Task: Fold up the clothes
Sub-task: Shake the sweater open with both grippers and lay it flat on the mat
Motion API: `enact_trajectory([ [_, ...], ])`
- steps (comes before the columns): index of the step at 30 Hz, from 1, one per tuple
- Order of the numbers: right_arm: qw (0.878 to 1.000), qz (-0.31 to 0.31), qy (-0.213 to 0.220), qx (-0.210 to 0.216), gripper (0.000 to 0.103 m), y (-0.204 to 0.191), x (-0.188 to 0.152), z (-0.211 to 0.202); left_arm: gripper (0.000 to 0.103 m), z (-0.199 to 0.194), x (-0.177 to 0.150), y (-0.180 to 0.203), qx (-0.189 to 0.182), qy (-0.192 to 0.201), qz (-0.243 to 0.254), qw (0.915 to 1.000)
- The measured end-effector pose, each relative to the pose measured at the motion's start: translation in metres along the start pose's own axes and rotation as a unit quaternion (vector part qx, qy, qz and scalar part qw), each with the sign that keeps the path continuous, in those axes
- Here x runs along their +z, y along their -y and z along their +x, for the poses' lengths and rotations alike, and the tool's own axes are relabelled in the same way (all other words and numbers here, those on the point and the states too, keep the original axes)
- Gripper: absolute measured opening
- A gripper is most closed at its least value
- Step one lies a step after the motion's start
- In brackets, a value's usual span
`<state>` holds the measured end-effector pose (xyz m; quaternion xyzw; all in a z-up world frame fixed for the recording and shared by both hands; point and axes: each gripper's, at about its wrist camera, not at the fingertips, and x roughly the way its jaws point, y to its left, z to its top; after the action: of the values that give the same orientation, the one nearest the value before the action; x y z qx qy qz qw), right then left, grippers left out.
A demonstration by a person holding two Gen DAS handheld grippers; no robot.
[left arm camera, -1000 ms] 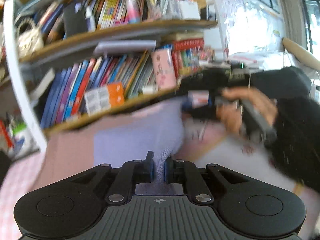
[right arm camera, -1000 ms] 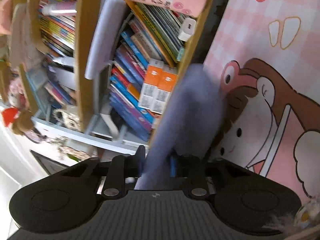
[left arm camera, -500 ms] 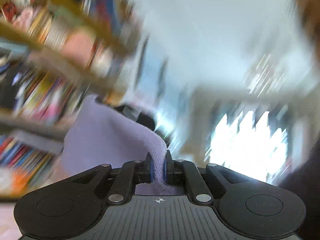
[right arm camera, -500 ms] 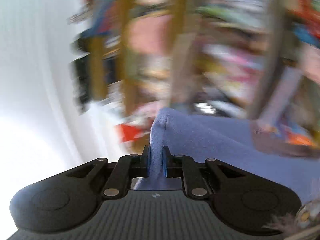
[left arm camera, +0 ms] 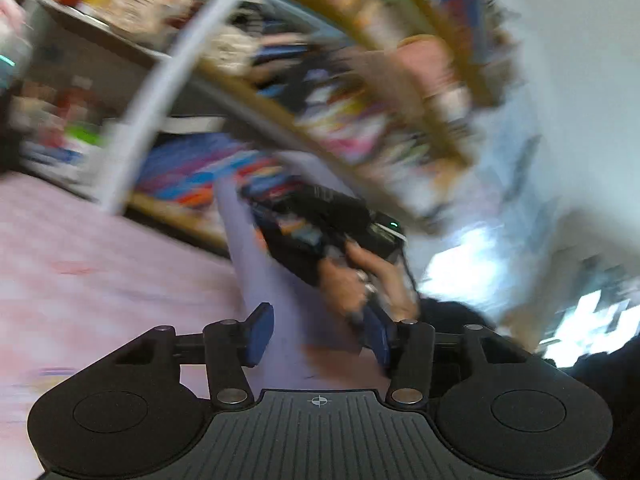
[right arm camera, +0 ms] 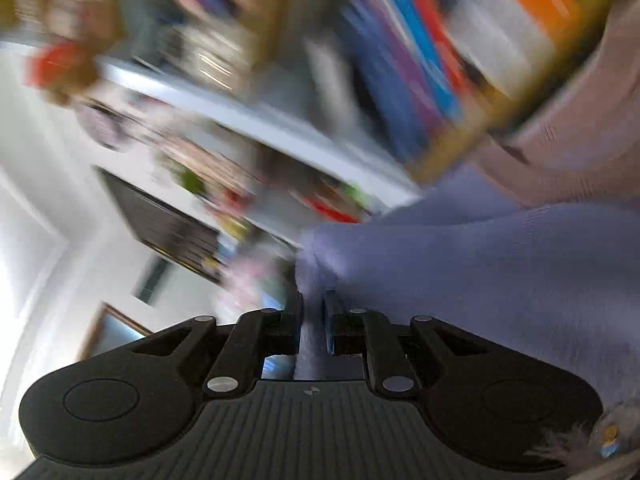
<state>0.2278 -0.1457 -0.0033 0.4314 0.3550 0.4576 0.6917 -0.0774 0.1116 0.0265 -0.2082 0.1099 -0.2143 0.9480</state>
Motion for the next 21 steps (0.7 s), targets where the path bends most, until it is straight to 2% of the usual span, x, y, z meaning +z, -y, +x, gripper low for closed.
enact_trajectory([
  [2, 0.999, 0.026, -0.027, 0.000, 0.008, 0.020, -0.019, 0.026, 0.059, -0.013, 0.007, -0.007, 0.032, 0.012, 0.006, 0.9994],
  [6, 0.998, 0.002, -0.055, -0.022, 0.009, 0.014, -0.038, 0.038, 0.070, -0.010, 0.014, -0.006, 0.046, 0.032, 0.014, 0.9983],
  [7, 0.998, -0.017, -0.061, -0.029, 0.012, 0.007, -0.041, 0.034, 0.071, -0.008, 0.013, -0.002, 0.048, 0.031, 0.019, 0.9982],
  [9, 0.995, -0.066, -0.066, -0.045, 0.028, -0.009, -0.045, 0.016, 0.074, 0.004, 0.009, 0.012, 0.055, 0.016, 0.045, 0.9973],
  [10, 0.992, -0.096, -0.065, -0.055, 0.039, -0.016, -0.047, 0.003, 0.075, 0.011, 0.005, 0.021, 0.058, 0.004, 0.064, 0.9962],
  [12, 0.981, -0.163, -0.056, -0.092, 0.042, -0.027, -0.048, -0.036, 0.076, 0.023, -0.003, 0.036, 0.064, -0.019, 0.109, 0.9918],
  [15, 0.949, -0.253, -0.033, -0.184, 0.047, -0.029, -0.048, -0.091, 0.077, 0.041, -0.013, 0.058, 0.072, -0.048, 0.172, 0.9814],
  [16, 0.935, -0.279, -0.025, -0.220, 0.055, -0.028, -0.046, -0.106, 0.078, 0.046, -0.015, 0.063, 0.075, -0.056, 0.185, 0.9782],
  [17, 0.914, -0.308, -0.011, -0.264, 0.066, -0.027, -0.044, -0.122, 0.078, 0.051, -0.017, 0.068, 0.080, -0.064, 0.195, 0.9755],
  [18, 0.889, -0.335, 0.006, -0.312, 0.070, -0.025, -0.044, -0.139, 0.078, 0.056, -0.020, 0.072, 0.084, -0.072, 0.204, 0.9726],
  [19, 0.872, -0.350, 0.017, -0.342, 0.072, -0.021, -0.043, -0.153, 0.078, 0.061, -0.021, 0.074, 0.088, -0.079, 0.208, 0.9710],
  [20, 0.859, -0.359, 0.027, -0.364, 0.072, -0.016, -0.042, -0.167, 0.078, 0.066, -0.022, 0.075, 0.090, -0.085, 0.207, 0.9705],
  [21, 0.854, -0.357, 0.037, -0.377, 0.073, -0.010, -0.040, -0.183, 0.078, 0.071, -0.022, 0.077, 0.092, -0.092, 0.205, 0.9700],
])
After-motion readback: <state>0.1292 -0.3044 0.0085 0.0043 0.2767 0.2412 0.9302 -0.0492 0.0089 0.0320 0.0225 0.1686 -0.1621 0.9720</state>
